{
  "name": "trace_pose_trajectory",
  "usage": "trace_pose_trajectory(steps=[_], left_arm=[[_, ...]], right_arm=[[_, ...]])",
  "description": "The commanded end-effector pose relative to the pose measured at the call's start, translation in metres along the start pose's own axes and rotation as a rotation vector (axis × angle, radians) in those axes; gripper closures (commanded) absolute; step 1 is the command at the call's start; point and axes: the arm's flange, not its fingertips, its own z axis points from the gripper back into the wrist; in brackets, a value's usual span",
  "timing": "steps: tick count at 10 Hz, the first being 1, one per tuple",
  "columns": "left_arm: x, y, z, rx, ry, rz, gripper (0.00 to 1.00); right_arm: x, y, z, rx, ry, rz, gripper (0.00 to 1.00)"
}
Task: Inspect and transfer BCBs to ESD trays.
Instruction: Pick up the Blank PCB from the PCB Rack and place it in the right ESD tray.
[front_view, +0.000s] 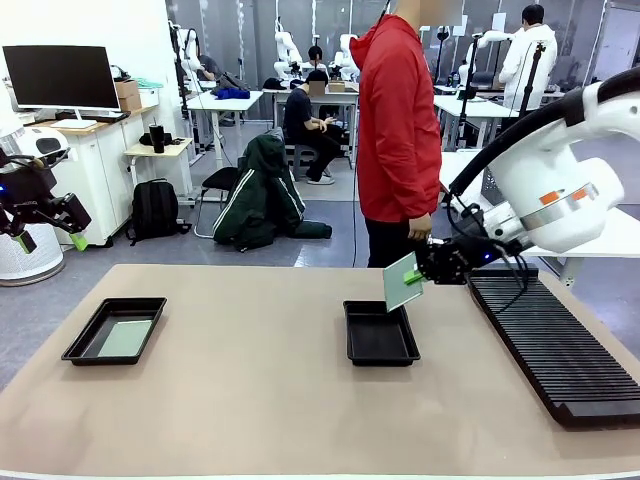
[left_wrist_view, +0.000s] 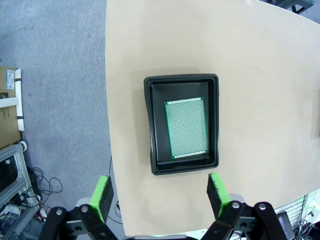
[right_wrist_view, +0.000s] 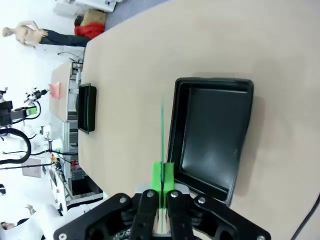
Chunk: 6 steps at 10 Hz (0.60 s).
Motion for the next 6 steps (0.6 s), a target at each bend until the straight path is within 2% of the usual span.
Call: trace_pose_trajectory(steps=[1, 6], left_arm=[[-0.001, 0.001, -0.001, 0.001, -0.002, 0.002, 0.00], [-0.001, 0.001, -0.001, 0.001, -0.002, 0.002, 0.00]], right_arm=[[-0.001, -0.014, -0.027, 0.004, 0.003, -0.012, 0.98], [-0.003, -0.042, -0.070, 0.040, 0.044, -0.071, 0.98]])
